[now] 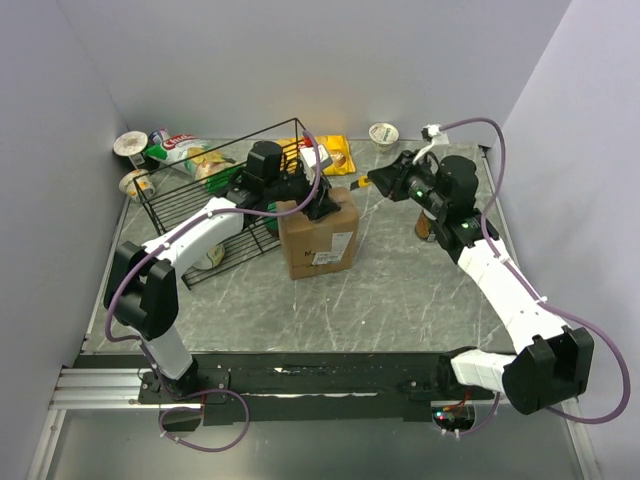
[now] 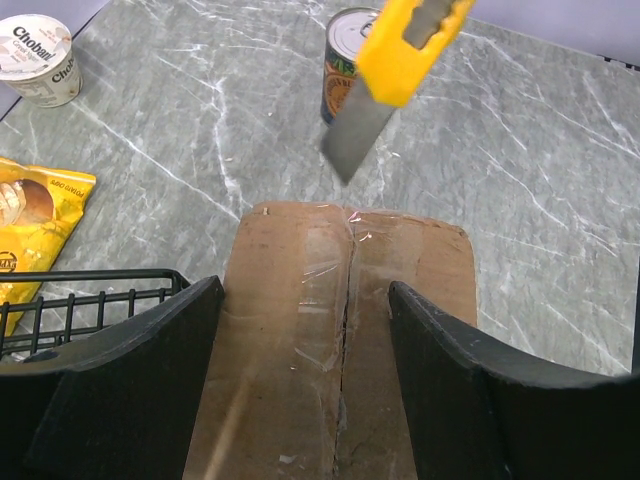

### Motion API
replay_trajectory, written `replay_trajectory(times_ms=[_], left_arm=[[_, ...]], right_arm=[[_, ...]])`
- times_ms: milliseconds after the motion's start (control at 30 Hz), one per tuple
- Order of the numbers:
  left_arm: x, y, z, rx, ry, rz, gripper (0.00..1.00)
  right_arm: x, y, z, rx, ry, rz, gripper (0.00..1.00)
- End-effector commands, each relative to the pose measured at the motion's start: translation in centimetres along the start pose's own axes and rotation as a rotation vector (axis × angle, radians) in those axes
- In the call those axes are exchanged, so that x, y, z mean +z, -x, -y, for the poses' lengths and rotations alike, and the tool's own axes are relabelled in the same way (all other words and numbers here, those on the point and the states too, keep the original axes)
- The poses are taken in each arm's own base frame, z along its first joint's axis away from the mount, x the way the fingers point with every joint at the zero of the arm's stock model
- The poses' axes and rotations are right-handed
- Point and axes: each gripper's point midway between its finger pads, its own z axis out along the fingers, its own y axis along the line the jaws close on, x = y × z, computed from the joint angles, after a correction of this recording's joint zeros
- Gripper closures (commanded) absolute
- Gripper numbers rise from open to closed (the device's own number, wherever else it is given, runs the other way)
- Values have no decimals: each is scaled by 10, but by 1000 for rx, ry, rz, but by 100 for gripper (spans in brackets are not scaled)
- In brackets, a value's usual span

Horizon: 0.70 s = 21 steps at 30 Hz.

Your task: Unpack the express box

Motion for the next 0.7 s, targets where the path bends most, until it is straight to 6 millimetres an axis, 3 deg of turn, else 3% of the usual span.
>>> replay_trajectory(times_ms=[0,233,467,667], left_arm=[[5,-39,0,-59,20,-101,28],[4,-40,0,-63,26,-104,28],[5,-42,0,-68,28,-107,28],[5,-42,-1,-69,30,-107,28]], right_arm=[[10,32,-23,-221,41,103,100],[18,21,-24,-304,-17,84,100],[21,25,-21,-363,-55,101,100],[26,13,-18,-356,-51,64,100]])
